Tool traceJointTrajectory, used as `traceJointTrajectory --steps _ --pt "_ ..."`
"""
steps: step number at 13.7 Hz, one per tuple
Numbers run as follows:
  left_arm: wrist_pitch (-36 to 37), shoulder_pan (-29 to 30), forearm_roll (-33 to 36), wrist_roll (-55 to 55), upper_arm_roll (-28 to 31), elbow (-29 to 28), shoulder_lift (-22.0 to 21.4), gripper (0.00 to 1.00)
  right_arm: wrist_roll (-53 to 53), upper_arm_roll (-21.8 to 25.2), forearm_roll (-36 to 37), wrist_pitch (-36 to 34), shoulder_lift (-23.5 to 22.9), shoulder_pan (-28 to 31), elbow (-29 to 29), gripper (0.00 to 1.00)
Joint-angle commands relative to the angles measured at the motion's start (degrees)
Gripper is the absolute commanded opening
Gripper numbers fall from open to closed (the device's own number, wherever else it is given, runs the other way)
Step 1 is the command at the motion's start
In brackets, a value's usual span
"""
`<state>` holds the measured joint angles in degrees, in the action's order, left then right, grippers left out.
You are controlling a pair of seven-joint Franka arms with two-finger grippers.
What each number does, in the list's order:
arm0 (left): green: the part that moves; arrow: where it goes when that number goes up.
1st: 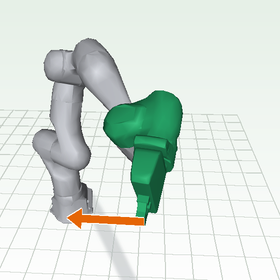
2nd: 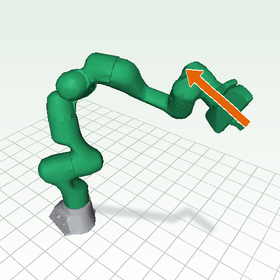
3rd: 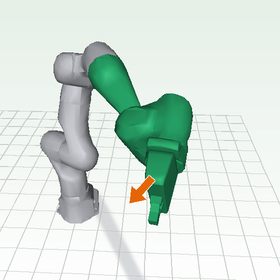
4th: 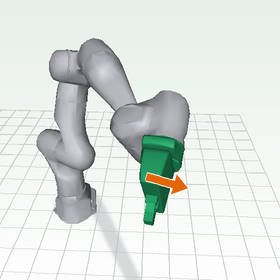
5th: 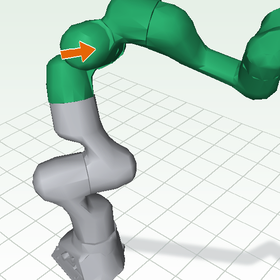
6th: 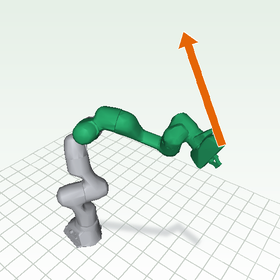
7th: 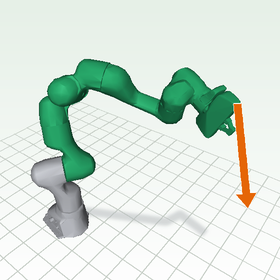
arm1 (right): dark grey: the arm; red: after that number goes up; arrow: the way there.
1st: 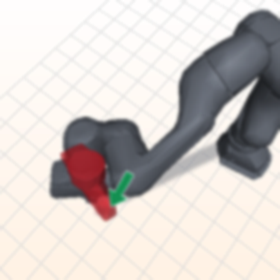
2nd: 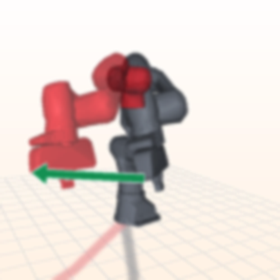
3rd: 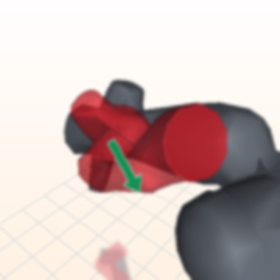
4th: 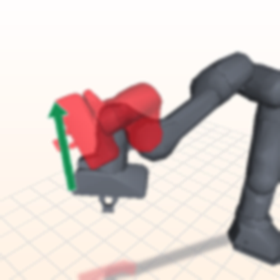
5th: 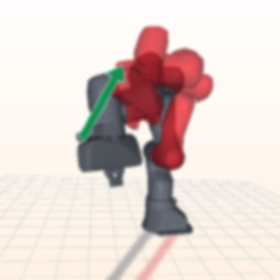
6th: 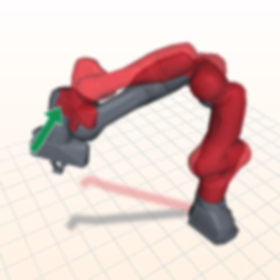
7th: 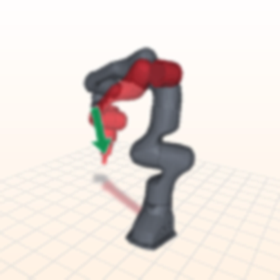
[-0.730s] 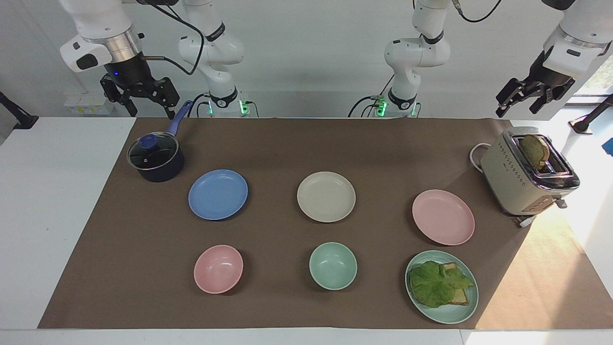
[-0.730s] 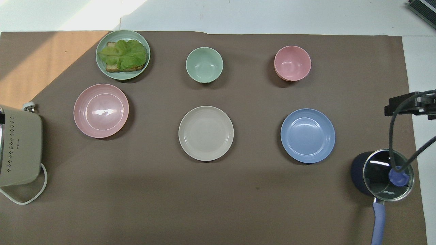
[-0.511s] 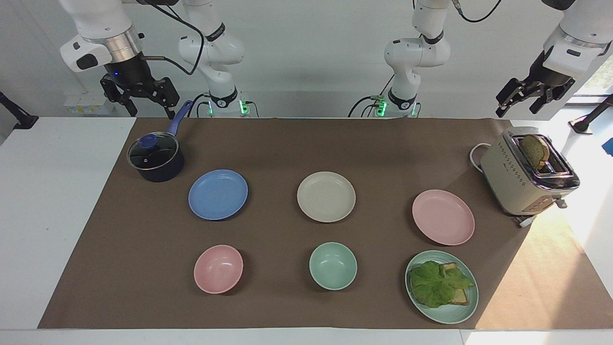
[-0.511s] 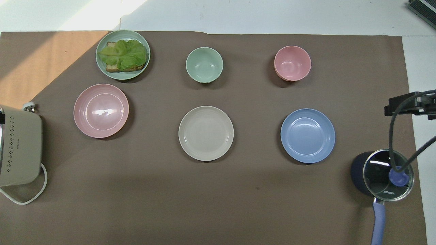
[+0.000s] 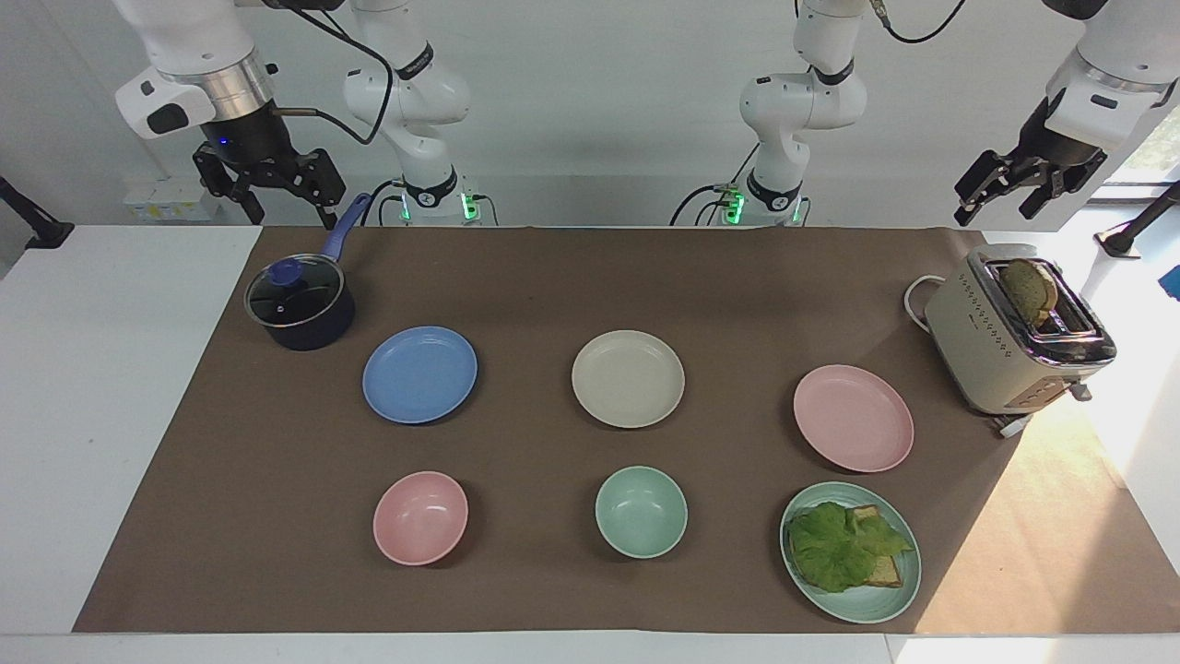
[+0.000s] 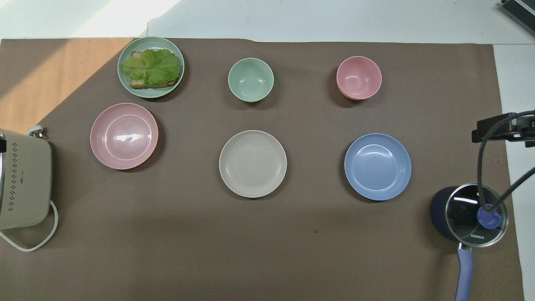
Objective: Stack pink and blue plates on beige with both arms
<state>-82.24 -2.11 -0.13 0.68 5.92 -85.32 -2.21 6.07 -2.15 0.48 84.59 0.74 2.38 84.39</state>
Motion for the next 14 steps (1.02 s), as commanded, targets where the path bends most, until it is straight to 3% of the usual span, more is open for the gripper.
traceJointTrajectory --steps 1,3,6,8,10,14 --pt "-0.64 -0.70 -0.13 0.99 0.58 -1.25 -0.87 1.00 0.78 -0.31 -0.92 0.75 0.67 0.43 0.51 1.00" --pt "-2.13 0.35 -0.13 0.64 0.58 -5.27 -1.04 1.00 0.78 -0.31 -0.92 0.75 0.58 0.43 0.51 1.00" --pt "-14.66 -0.52 -0.13 0.73 0.58 -20.89 -2.27 1.00 0.78 -0.31 -0.92 0.75 0.58 0.43 0.51 1.00" --pt "-20.13 0.26 -0.13 0.73 0.58 -26.89 -2.10 1.00 0.78 -0.31 -0.92 0.84 0.58 0.43 0.51 1.00" --pt "-28.38 0.27 -0.13 0.99 0.58 -30.85 -0.53 1.00 0.78 -0.31 -0.92 0.84 0.58 0.43 0.51 1.00" --pt "-38.06 0.35 -0.13 0.90 0.58 -32.19 8.34 1.00 0.78 -0.31 -0.92 0.84 0.58 0.43 0.51 1.00"
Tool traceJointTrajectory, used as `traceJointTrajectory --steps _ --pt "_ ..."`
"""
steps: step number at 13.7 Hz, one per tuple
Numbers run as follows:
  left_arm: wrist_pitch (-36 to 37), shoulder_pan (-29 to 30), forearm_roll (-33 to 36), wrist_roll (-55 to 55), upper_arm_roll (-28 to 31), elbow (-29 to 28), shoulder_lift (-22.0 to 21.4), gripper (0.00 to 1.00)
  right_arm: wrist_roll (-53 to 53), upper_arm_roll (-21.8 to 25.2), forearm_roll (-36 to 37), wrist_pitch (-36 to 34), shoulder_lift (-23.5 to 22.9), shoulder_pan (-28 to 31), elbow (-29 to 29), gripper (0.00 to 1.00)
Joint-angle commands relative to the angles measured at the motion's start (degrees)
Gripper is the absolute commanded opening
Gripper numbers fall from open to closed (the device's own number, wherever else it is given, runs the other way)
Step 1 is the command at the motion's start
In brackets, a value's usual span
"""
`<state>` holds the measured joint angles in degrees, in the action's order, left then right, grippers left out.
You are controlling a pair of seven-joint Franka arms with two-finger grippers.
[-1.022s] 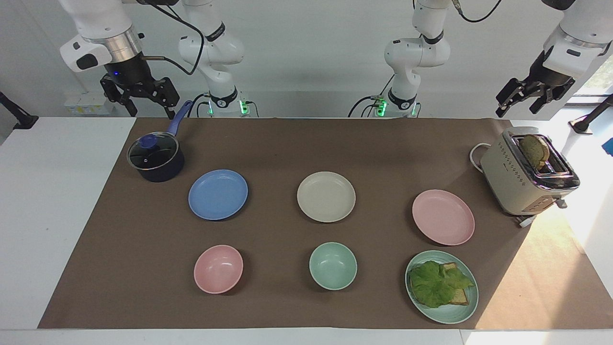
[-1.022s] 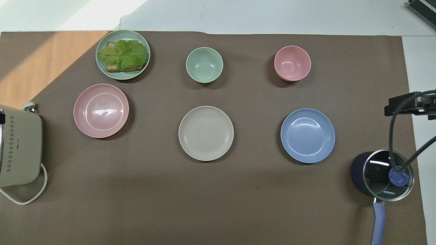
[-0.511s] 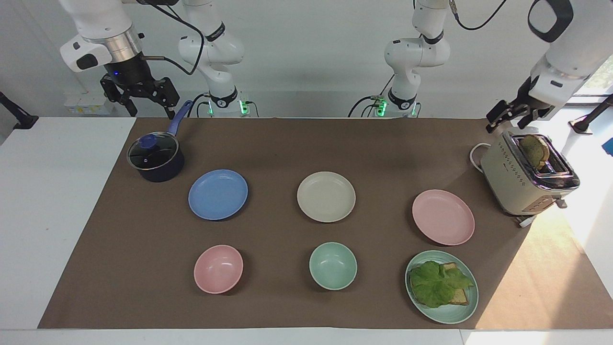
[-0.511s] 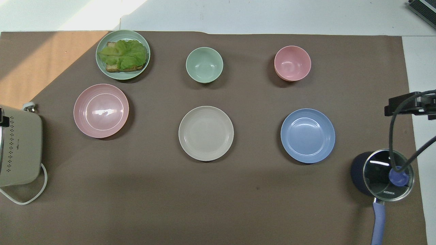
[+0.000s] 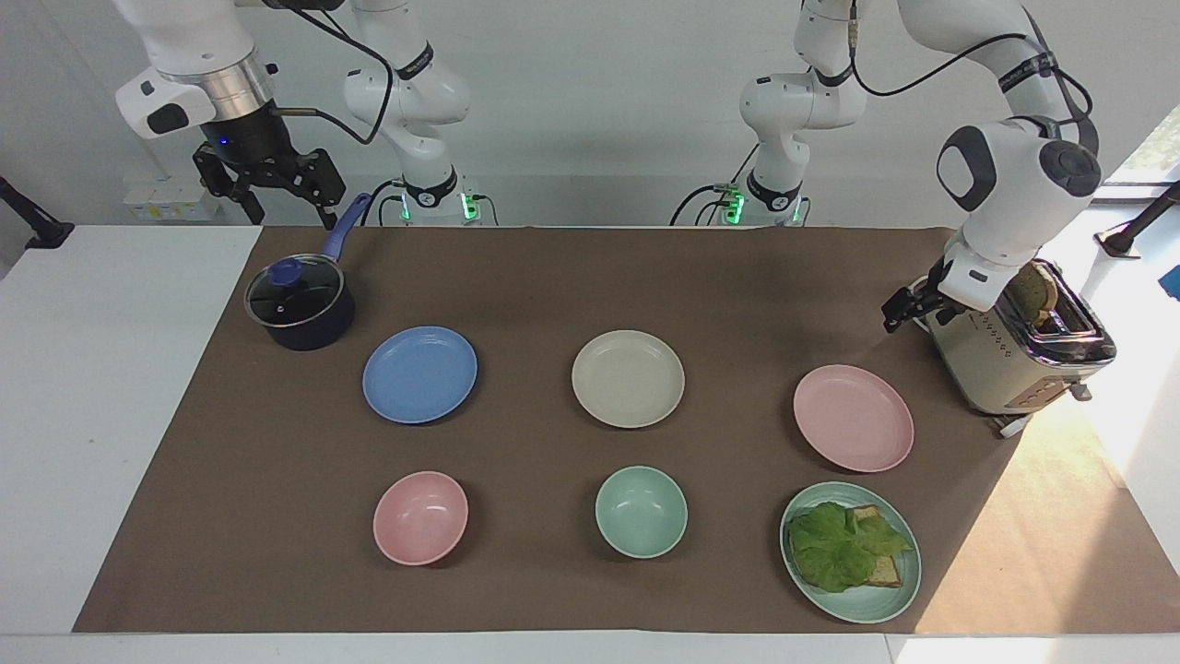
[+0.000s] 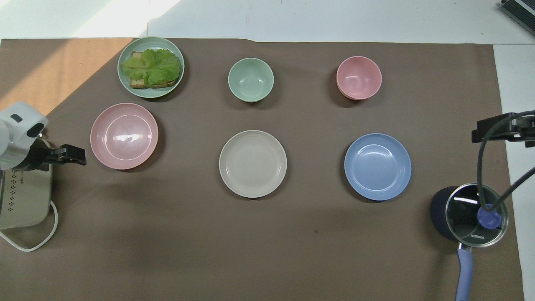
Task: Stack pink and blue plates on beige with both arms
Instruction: 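Reach the left gripper to the rim of the pink plate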
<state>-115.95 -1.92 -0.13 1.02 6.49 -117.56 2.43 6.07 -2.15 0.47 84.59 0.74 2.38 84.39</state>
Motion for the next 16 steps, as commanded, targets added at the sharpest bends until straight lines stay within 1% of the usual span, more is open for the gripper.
traceJointTrajectory --steps 1,2,5,6,9,11,12,13,15,16 --pt "-5.68 0.34 -0.22 0.47 0.02 -0.03 5.29 1.00 0.78 -0.31 -0.91 0.84 0.58 0.43 0.51 1.00" --pt "-6.74 0.60 -0.22 0.56 0.02 -0.03 6.96 1.00 0.78 -0.31 -0.91 0.84 0.58 0.43 0.51 1.00" --pt "-11.83 1.74 -0.39 0.12 0.02 -0.73 9.60 1.00 0.78 -0.31 -0.91 0.84 0.58 0.43 0.51 1.00" --pt "-12.98 2.27 -0.39 -0.14 0.02 -0.74 9.88 1.00 0.78 -0.31 -0.91 0.84 0.58 0.43 0.51 1.00" --pt "-13.95 2.10 -0.74 0.47 -0.07 -0.74 12.07 1.00 0.78 -0.31 -0.91 0.84 0.58 0.43 0.51 1.00" --pt "-13.25 2.01 -0.75 0.82 -0.07 -0.47 11.99 1.00 0.78 -0.31 -0.91 0.84 0.66 0.43 0.51 1.00" --pt "-13.25 1.75 -0.75 1.86 -0.07 -0.30 11.99 0.81 0.78 -0.31 -0.91 0.84 0.67 0.43 0.51 1.00" --pt "-13.34 1.66 -0.75 2.83 -0.07 -0.30 12.07 0.55 0.78 -0.31 -0.91 0.84 0.58 0.43 0.51 1.00" --pt "-13.08 1.48 -0.75 3.11 -0.07 -0.30 12.08 0.14 0.78 -0.31 -0.91 0.84 0.66 0.43 0.51 1.00" --pt "-13.08 1.48 -0.75 3.11 -0.07 -0.30 12.08 0.03 0.78 -0.31 -0.91 0.92 0.67 0.43 0.51 1.00"
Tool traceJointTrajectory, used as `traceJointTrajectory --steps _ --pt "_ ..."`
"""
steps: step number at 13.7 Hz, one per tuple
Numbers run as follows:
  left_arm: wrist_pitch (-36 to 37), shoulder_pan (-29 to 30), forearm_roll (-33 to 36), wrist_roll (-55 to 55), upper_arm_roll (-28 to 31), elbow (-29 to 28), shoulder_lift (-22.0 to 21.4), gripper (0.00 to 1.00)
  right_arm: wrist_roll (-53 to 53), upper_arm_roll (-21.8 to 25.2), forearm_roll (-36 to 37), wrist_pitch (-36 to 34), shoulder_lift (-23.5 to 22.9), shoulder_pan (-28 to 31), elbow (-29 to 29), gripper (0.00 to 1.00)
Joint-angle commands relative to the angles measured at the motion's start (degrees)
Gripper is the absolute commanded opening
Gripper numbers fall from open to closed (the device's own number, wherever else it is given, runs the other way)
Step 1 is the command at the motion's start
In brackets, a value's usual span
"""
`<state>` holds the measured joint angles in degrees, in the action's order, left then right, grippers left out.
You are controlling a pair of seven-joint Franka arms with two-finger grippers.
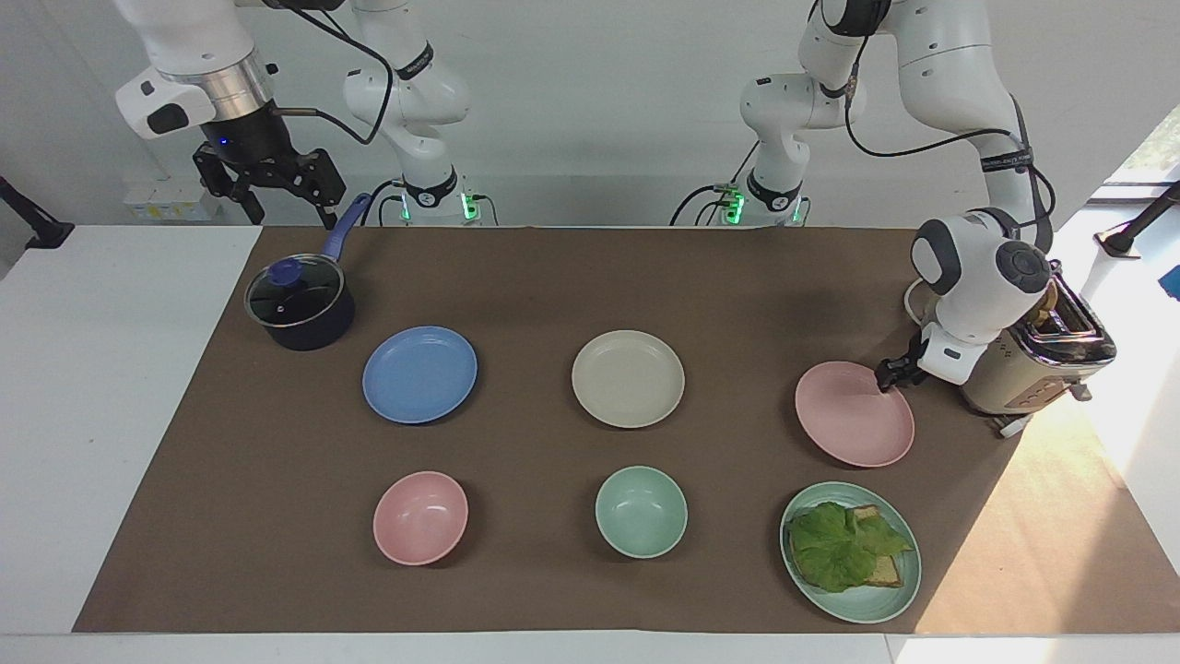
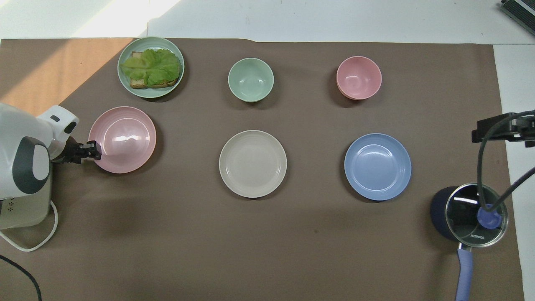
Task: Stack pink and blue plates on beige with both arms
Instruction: 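Reach the left gripper to the rim of the pink plate, then grasp the pink plate rim and slide it onto the beige plate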
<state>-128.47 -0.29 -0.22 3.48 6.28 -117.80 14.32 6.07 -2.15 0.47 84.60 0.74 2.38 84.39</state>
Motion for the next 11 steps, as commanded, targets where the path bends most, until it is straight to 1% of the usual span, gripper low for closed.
traceJointTrajectory --steps 1,2,4,9,10,11 --pt "-0.55 -0.15 -0.66 0.73 0.14 0.03 0.18 0.00 0.78 -0.31 -0.91 0.92 0.67 0.43 0.51 1.00" --pt "0.15 -0.24 -0.66 0.65 0.14 0.29 0.18 0.00 0.78 -0.31 -0.91 0.83 0.67 0.43 0.51 1.00" --pt "4.53 0.03 -1.70 0.56 0.14 2.22 -0.17 0.00 0.78 -0.31 -0.91 0.83 0.67 0.43 0.51 1.00" --pt "24.11 0.38 -4.25 0.56 0.14 13.72 -1.14 0.00 0.78 -0.31 -0.91 0.92 0.67 0.52 0.60 1.00" --pt "26.67 0.03 -6.52 0.82 0.05 14.79 -1.84 0.00 0.78 -0.31 -0.91 0.92 0.67 0.43 0.60 1.00" --pt "28.26 -0.67 -8.98 2.39 -0.13 14.97 -3.41 0.00 0.78 -0.22 -0.91 0.92 0.67 0.52 0.60 1.00"
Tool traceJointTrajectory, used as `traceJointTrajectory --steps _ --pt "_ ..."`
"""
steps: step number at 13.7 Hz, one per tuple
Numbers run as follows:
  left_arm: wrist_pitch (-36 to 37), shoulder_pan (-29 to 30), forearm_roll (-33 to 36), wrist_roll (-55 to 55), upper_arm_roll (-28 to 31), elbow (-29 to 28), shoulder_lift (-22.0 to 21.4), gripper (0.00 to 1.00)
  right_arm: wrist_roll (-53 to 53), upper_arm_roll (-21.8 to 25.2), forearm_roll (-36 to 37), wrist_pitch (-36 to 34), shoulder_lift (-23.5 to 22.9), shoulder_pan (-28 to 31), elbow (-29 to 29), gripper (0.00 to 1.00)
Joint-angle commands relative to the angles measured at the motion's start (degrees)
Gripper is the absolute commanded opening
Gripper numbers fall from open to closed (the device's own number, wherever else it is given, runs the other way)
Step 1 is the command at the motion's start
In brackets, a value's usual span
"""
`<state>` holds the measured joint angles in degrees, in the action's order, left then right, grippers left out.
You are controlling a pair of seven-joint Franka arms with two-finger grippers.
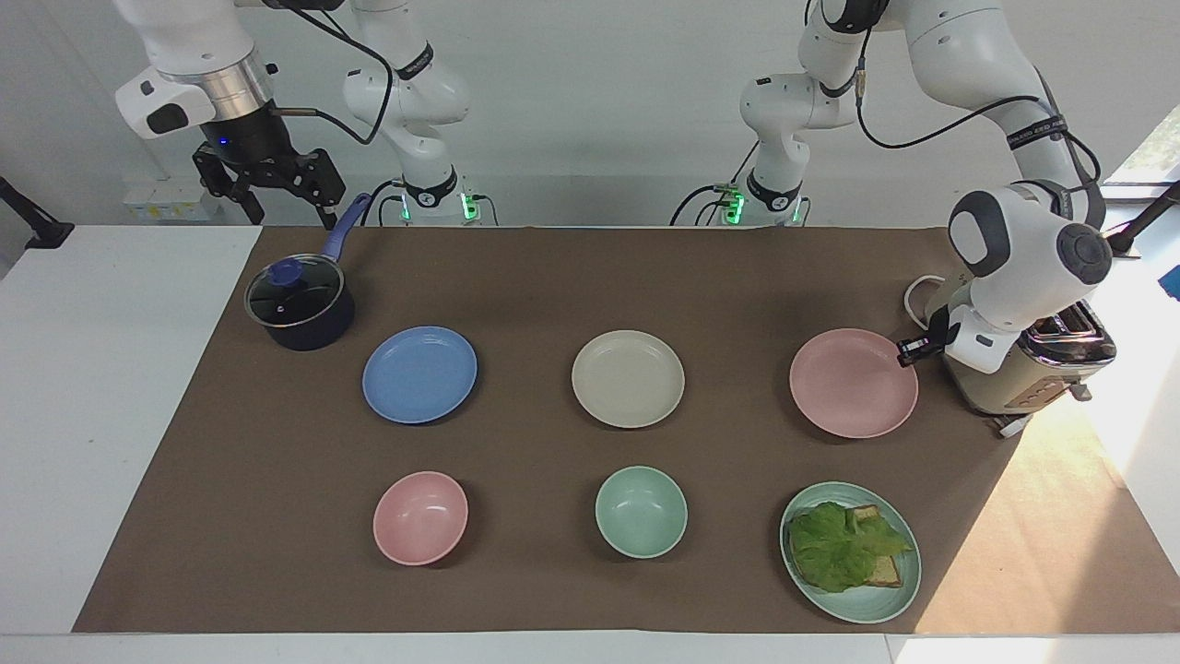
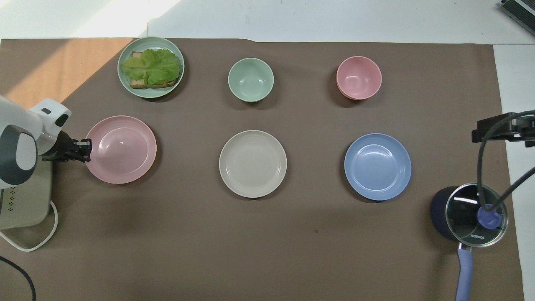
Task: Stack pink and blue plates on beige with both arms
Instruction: 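Grasp the pink plate rim and slide it onto the beige plate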
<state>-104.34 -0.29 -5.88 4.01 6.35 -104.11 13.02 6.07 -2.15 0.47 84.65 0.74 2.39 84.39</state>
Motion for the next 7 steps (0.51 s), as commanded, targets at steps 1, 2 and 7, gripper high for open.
traceJointTrajectory --steps 1,2,7 --pt "5.19 -1.98 -4.48 5.79 -0.90 1.19 -3.43 0.00 0.78 -0.23 -0.91 0.87 0.66 0.51 0.69 1.00" --pt "6.15 -4.60 -4.58 10.70 -1.51 1.19 -4.40 0.00 0.70 -0.23 -0.91 0.87 0.66 0.43 0.69 1.00" --pt "3.79 -22.18 -6.15 29.91 -1.61 -0.65 -5.73 0.00 0.78 -0.23 -0.91 1.04 0.75 0.51 0.77 1.00"
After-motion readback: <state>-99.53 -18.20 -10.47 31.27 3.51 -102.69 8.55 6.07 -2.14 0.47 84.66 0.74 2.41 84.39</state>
